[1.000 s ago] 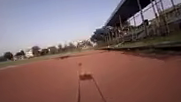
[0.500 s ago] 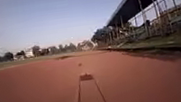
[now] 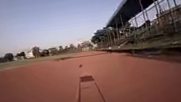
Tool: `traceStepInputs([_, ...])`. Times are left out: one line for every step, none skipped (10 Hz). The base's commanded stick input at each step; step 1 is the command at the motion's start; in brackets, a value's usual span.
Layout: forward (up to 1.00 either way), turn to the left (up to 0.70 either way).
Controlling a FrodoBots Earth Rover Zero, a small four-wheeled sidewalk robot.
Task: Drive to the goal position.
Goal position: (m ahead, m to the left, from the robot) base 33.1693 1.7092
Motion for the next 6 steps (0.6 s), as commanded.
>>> traceStepInputs([0.70,0.00])
traceStepInputs([0.70,0.00])
traceStepInputs([0.70,0.00])
traceStepInputs([0.70,0.00])
traceStepInputs([0.70,0.00])
traceStepInputs([0.70,0.00])
